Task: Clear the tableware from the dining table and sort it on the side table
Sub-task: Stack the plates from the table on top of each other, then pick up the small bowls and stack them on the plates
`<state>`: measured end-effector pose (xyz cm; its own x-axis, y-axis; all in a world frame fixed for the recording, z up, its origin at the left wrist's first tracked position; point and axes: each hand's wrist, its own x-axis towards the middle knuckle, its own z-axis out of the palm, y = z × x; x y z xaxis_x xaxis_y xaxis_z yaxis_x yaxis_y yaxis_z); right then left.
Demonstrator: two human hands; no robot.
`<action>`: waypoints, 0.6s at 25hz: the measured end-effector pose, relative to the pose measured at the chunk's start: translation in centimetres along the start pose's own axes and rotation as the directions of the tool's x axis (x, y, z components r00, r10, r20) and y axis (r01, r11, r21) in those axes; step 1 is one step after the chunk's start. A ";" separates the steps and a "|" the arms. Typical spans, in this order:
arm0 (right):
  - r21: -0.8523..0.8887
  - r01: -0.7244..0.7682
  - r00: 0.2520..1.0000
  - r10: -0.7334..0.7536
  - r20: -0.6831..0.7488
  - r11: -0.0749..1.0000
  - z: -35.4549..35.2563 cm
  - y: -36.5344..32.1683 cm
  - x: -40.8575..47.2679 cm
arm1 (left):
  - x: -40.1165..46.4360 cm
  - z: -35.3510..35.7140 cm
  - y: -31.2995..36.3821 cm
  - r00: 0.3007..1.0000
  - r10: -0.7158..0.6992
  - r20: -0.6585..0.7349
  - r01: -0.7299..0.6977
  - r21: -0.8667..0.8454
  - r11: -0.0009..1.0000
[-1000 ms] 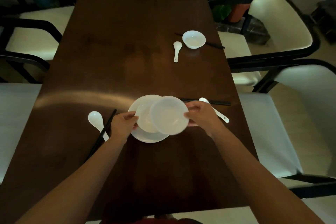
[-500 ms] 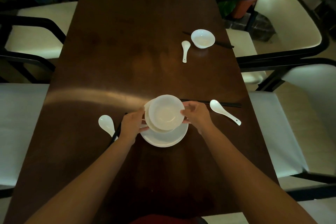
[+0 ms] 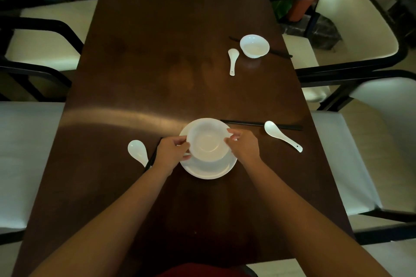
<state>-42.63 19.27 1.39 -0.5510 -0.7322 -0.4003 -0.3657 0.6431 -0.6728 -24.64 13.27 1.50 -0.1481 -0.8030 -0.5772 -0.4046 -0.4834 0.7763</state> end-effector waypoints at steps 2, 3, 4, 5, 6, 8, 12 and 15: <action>-0.032 0.027 1.000 -0.027 0.010 0.999 -0.6 -0.6 -0.1 | 0.3 -0.8 0.7 0.998 0.068 0.004 -0.067 0.116 0.991; -0.051 0.052 0.999 -0.053 -0.007 0.997 -1.1 -0.9 0.0 | 0.7 -1.2 1.3 0.989 0.146 -0.009 -0.141 0.205 0.969; -0.061 0.089 0.995 -0.091 -0.037 0.994 -1.8 -1.2 0.3 | 1.1 -1.6 2.2 0.970 0.242 -0.016 -0.226 0.305 0.925; -0.069 0.132 0.988 -0.137 -0.070 0.989 -2.7 -1.5 0.7 | 1.7 -2.0 3.5 0.942 0.335 0.000 -0.308 0.388 0.869; -0.088 0.177 0.977 -0.185 -0.102 0.980 -3.8 -1.8 1.3 | 2.3 -2.1 5.1 0.912 0.409 0.034 -0.381 0.442 0.812; -0.137 0.227 0.955 -0.248 -0.161 0.964 -6.7 -2.6 3.2 | 3.6 -1.6 8.9 0.860 0.496 0.120 -0.485 0.495 0.721; -0.128 0.224 0.922 -0.253 -0.293 0.966 -12.8 -3.8 10.3 | 7.3 1.3 16.4 0.765 0.603 0.226 -0.605 0.573 0.553; -0.083 0.193 0.921 -0.210 -0.329 0.978 -15.9 -4.8 17.8 | 12.0 4.7 21.9 0.791 0.585 0.179 -0.559 0.601 0.572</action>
<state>-62.58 6.72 7.43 -0.6770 -0.7356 -0.0228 -0.5265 0.5058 -0.6834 -39.50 -5.36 10.38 -0.5153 -0.8557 -0.0478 -0.6909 0.3817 0.6140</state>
